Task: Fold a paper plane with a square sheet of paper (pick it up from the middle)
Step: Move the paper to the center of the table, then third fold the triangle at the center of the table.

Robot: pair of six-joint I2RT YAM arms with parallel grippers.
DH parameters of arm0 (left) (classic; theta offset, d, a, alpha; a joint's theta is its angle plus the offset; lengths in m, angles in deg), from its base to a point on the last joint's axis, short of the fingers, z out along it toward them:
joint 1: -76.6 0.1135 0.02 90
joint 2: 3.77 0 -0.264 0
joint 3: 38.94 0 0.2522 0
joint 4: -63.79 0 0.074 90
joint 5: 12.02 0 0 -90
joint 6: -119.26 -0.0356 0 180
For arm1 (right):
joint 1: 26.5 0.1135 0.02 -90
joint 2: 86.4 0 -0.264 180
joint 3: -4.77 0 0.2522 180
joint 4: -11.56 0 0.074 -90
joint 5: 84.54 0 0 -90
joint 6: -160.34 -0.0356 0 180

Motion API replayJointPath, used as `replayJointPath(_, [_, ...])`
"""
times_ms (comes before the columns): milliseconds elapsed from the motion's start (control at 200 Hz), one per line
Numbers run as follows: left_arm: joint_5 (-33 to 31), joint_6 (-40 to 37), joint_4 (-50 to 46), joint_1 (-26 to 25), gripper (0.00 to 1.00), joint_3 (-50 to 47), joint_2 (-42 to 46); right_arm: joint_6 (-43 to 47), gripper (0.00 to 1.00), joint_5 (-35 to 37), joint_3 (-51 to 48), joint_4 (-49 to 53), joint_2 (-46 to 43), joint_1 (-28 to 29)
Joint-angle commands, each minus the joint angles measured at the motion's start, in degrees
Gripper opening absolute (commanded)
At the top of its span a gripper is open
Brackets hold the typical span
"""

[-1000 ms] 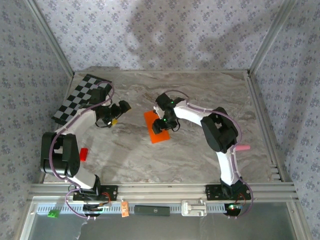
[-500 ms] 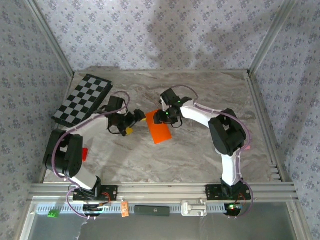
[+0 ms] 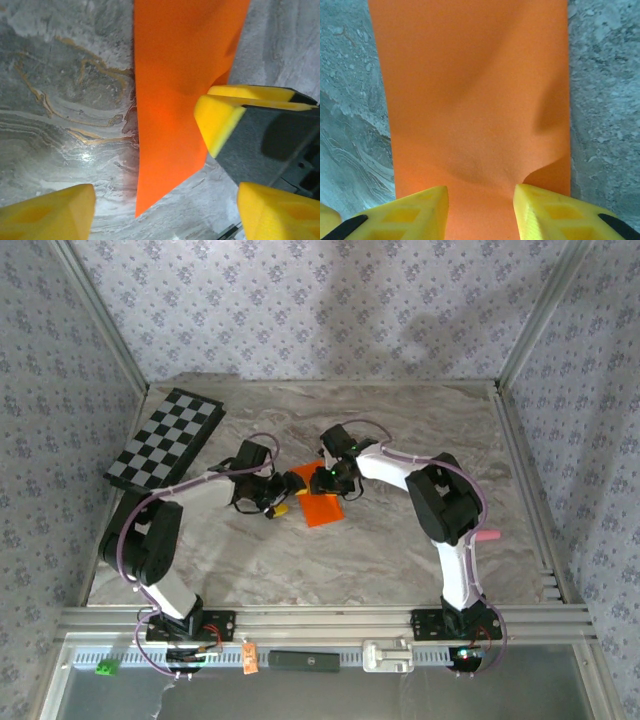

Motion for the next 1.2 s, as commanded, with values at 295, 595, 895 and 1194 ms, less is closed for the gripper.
replayJointPath(295, [0.7, 1.3, 3.0, -2.1, 0.46, 1.0, -4.3, -3.0, 0.42, -2.5, -4.8, -1.9, 1.3, -2.0])
replayJointPath(595, [2.7, 2.6, 6.7, -2.2, 0.39, 0.9, -7.2, -2.7, 0.41, -2.7, -5.0, -1.9, 1.2, -1.9])
replayJointPath(895, [3.6, 2.2, 7.3, -2.1, 0.38, 1.1, -8.9, -2.9, 0.4, -3.0, -4.7, -2.0, 1.3, -2.0])
replayJointPath(1194, [6.1, 1.3, 10.1, -2.0, 0.33, 1.5, -8.0, -2.9, 0.4, -2.8, -4.9, -1.8, 1.3, -2.3])
